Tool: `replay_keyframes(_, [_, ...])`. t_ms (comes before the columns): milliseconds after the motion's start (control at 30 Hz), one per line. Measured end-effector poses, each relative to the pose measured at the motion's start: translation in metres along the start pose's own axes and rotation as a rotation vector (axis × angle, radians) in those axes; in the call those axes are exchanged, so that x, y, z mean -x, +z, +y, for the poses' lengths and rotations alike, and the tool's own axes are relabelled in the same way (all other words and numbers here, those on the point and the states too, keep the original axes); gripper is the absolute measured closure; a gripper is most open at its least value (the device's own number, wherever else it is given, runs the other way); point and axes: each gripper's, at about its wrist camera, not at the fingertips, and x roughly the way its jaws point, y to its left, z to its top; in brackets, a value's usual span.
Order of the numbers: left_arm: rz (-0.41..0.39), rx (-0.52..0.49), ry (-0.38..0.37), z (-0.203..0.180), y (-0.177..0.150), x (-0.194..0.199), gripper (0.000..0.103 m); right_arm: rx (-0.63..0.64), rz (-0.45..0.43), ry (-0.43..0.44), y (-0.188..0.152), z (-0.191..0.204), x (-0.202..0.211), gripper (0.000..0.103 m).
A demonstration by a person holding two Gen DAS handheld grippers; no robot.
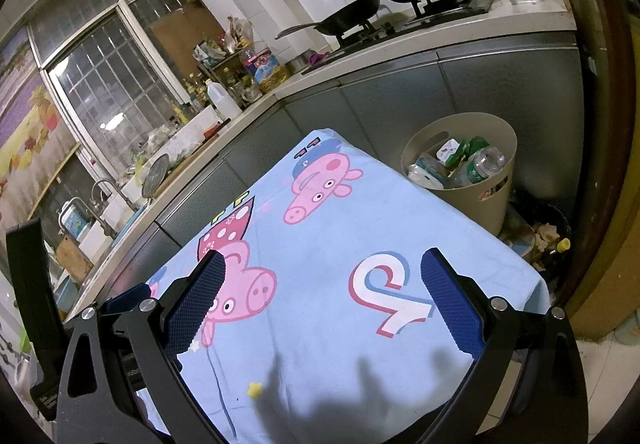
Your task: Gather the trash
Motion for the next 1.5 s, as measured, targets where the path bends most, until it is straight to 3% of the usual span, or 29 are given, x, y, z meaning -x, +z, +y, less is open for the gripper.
replay_keyframes(867, [0.008, 0.005, -0.005, 0.002, -0.005, -0.001, 0.004, -0.001, 0.008, -0.002, 0.002, 0.000, -0.003, 0.006])
replay_keyframes(1500, [0.026, 0.020, -0.013, 0.002, -0.014, 0.007, 0.004, 0.001, 0.030, -0.010, -0.035, 0.005, 0.023, 0.006])
